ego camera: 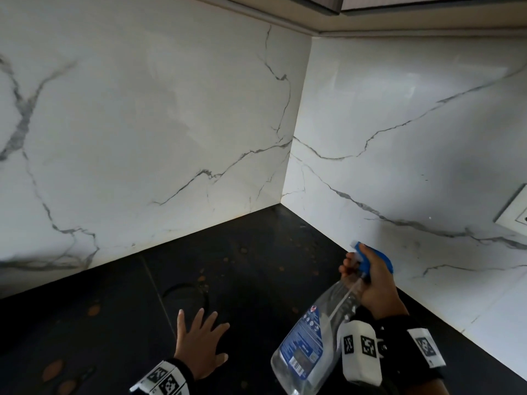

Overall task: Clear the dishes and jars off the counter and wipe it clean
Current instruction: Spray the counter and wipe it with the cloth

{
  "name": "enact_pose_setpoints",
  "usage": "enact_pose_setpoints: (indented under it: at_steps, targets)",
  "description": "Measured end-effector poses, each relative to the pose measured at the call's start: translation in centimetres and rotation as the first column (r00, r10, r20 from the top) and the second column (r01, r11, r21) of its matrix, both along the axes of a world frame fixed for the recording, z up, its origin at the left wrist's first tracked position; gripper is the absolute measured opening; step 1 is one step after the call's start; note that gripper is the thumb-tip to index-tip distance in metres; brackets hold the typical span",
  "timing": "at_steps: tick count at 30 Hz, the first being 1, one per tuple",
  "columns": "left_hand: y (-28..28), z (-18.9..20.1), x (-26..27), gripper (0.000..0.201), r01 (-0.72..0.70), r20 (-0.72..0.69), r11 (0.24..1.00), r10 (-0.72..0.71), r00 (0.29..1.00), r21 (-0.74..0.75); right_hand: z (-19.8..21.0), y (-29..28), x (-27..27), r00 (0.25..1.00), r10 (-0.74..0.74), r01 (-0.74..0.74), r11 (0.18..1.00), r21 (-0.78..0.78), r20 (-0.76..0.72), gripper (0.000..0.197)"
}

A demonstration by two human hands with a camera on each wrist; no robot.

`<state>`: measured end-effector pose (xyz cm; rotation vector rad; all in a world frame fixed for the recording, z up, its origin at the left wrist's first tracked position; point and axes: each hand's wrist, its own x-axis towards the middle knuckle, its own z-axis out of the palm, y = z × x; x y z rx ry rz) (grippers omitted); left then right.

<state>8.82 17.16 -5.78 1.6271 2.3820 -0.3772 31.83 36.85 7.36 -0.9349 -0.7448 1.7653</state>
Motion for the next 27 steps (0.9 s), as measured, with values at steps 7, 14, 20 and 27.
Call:
enact_pose_setpoints:
  at_steps: [7, 14, 20, 27]
  targets:
    - [-0.2, 0.6, 0.1, 0.065, -0.014, 0.057, 1.0, 0.014, 0.998, 0.014, -0.8, -2.6, 1.1, 1.0, 0.006, -0.006, 1.0, 0.002, -0.007, 0.027]
    - [-1.2, 0.9, 0.0, 0.063, -0.051, 0.154, 0.996, 0.04, 0.987, 0.069, 1.1, -4.6, 1.9, 0.997, 0.063, -0.061, 0.996, 0.062, -0.039, 0.026]
    - [-4.3, 1.9, -1.0, 0.06, -0.152, 0.228, 0.975, 0.114, 0.967, 0.159, 1.1, -6.8, 1.8, 0.996, 0.084, -0.085, 0.996, 0.013, 0.028, 0.029]
    - [-8.7, 3.1, -2.0, 0.04, -0.306, 0.438, 0.939, 0.21, 0.874, 0.159, 0.9, -10.1, 3.0, 0.996, 0.092, -0.092, 0.996, 0.015, 0.001, 0.026]
